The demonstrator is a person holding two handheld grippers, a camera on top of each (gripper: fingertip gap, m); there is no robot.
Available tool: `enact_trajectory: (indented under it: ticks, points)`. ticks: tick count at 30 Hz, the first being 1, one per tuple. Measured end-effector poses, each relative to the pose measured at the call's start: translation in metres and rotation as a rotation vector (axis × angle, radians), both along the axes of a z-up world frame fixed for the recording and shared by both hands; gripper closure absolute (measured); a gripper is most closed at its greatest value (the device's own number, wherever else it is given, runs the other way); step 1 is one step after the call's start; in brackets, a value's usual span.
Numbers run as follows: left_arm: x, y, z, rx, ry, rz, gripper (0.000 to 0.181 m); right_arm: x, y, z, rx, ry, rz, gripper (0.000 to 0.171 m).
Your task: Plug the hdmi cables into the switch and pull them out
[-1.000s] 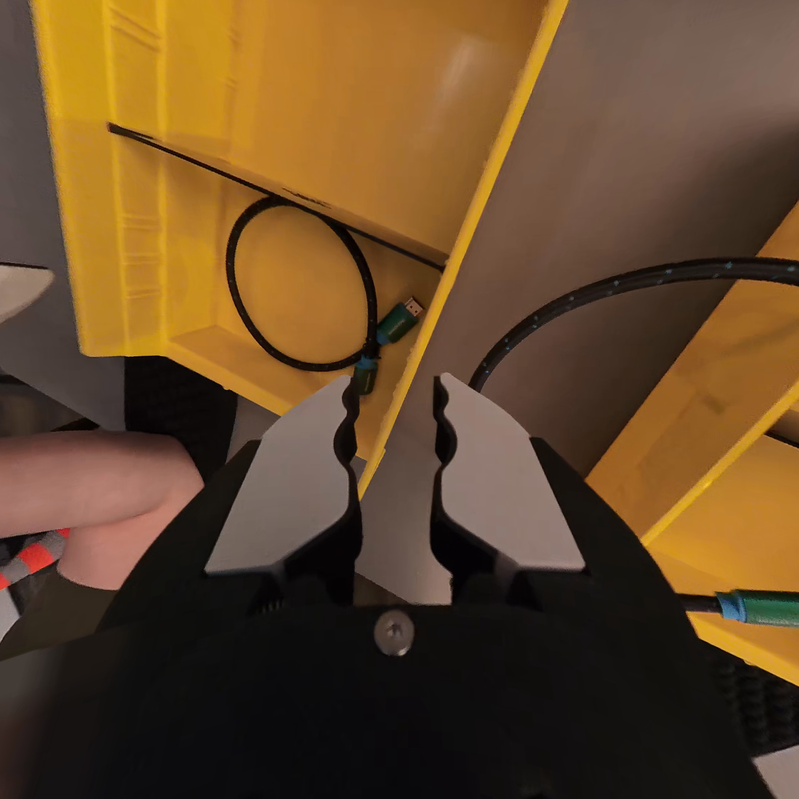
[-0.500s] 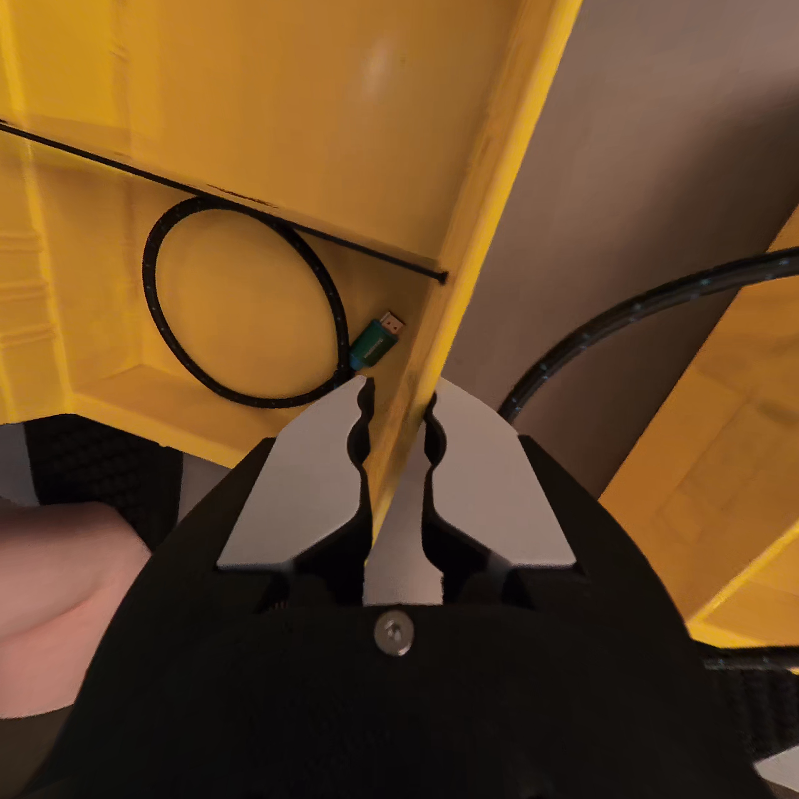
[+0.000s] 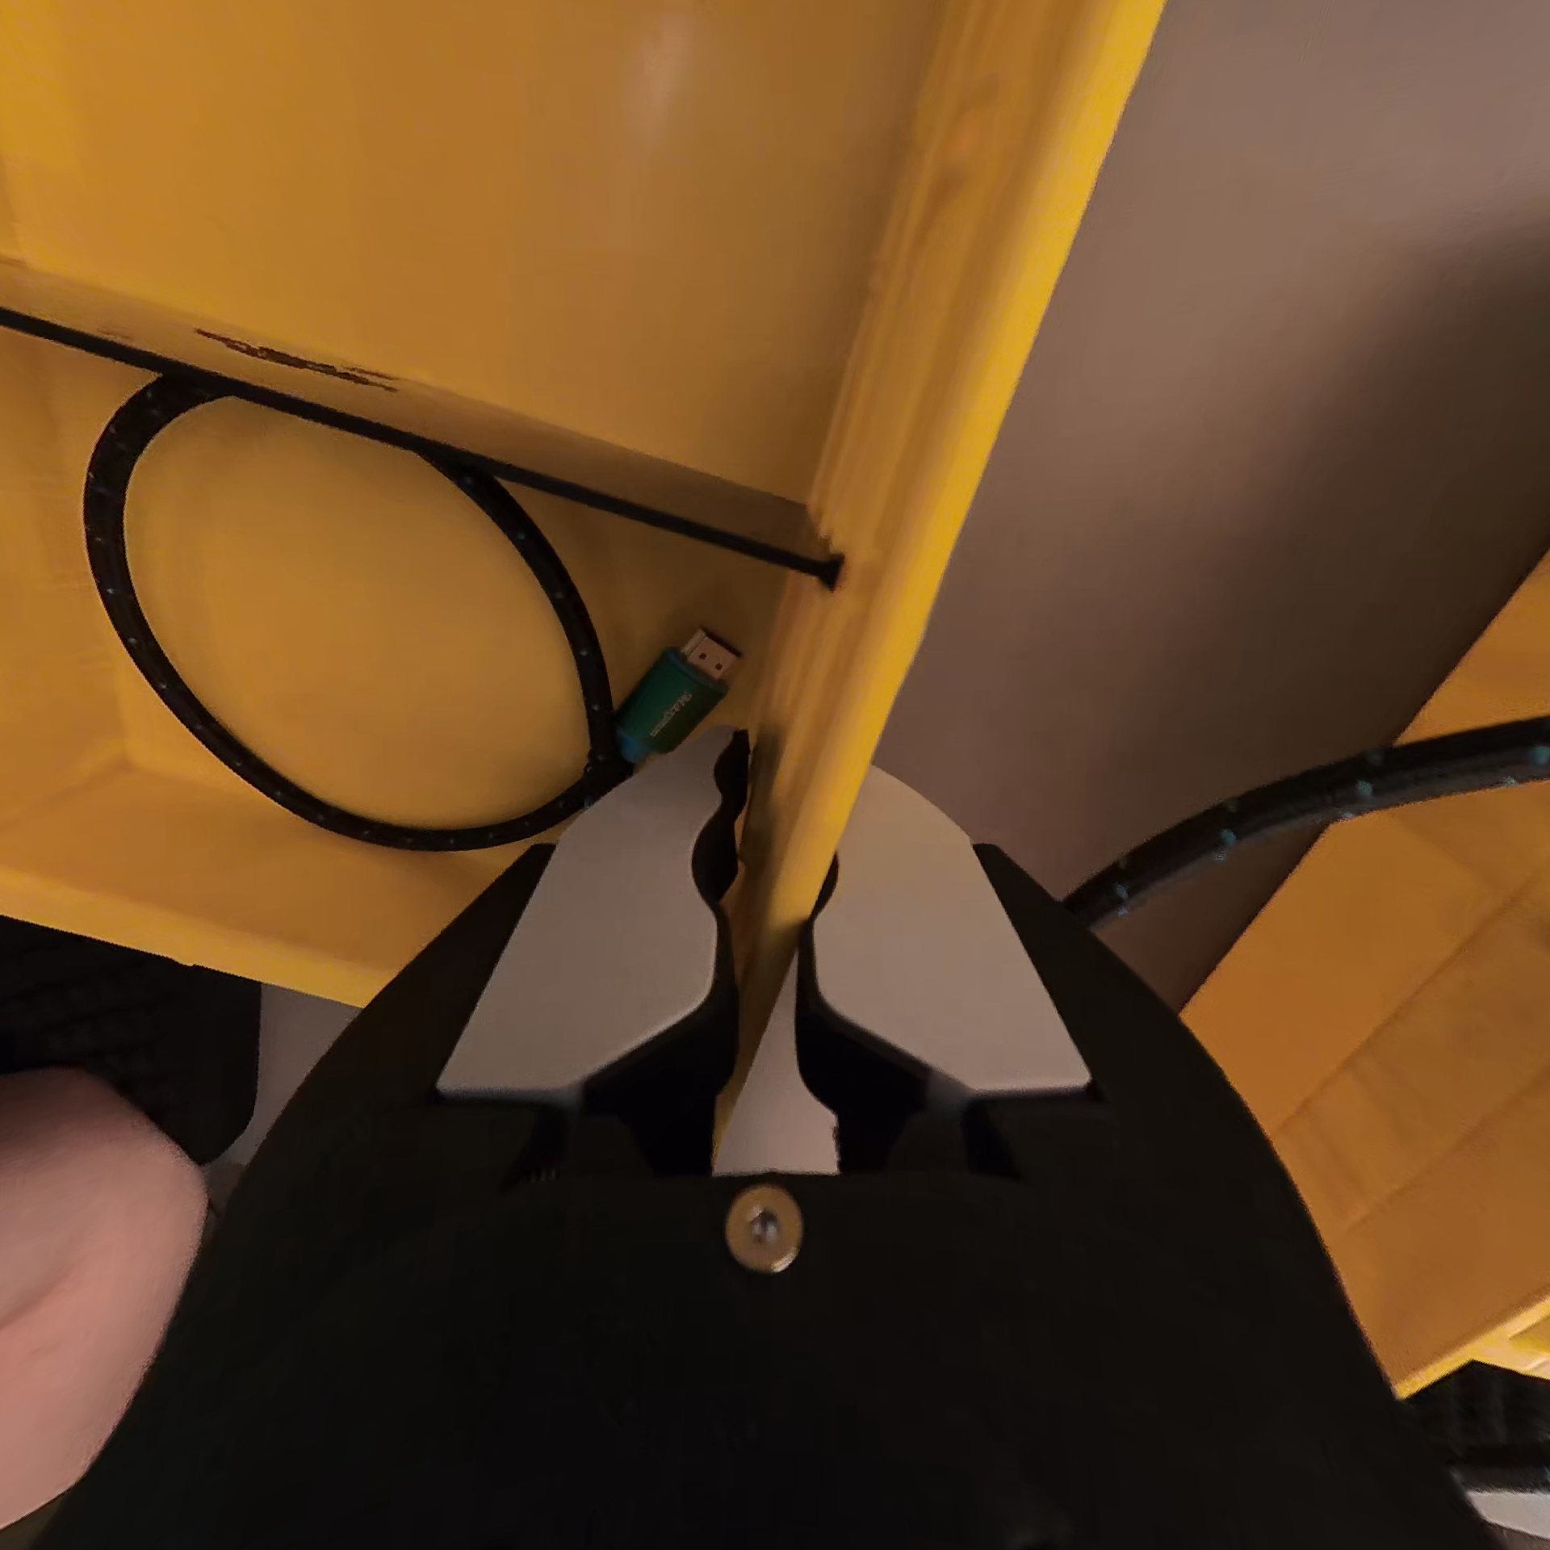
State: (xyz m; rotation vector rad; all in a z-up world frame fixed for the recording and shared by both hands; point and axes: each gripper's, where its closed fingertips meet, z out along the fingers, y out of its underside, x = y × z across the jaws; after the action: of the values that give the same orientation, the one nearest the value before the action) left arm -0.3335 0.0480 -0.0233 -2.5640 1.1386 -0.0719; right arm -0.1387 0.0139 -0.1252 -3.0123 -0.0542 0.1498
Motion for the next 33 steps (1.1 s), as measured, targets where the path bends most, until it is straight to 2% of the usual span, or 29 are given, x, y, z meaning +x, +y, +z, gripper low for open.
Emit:
enact_trajectory:
  ticks: [8,15,20,25,29,31,33]
  points:
    - [0.001,0.006,0.014,0.073,-0.036,0.010,0.147,-0.001,0.004,0.006,0.012,0.037,-0.046,0.164]
    - [0.002,0.009,0.056,0.248,-0.160,0.061,0.147,-0.008,0.016,0.032,-0.019,0.026,0.024,0.164]
    - [0.008,-0.003,0.089,0.364,-0.265,0.047,0.147,-0.031,0.015,0.048,-0.081,0.048,0.097,0.164]
    - [0.015,-0.030,0.119,0.479,-0.349,0.008,0.147,-0.041,0.018,0.075,-0.135,0.051,0.176,0.164]
    - [0.015,-0.051,0.132,0.546,-0.391,0.003,0.140,-0.013,0.028,0.112,-0.067,0.043,0.190,0.163]
    - [0.014,-0.058,0.135,0.557,-0.401,-0.007,0.128,0.017,0.026,0.134,-0.028,0.055,0.151,0.163]
    - [0.015,-0.063,0.139,0.564,-0.422,-0.027,0.124,0.055,0.016,0.157,-0.005,0.081,0.107,0.163]
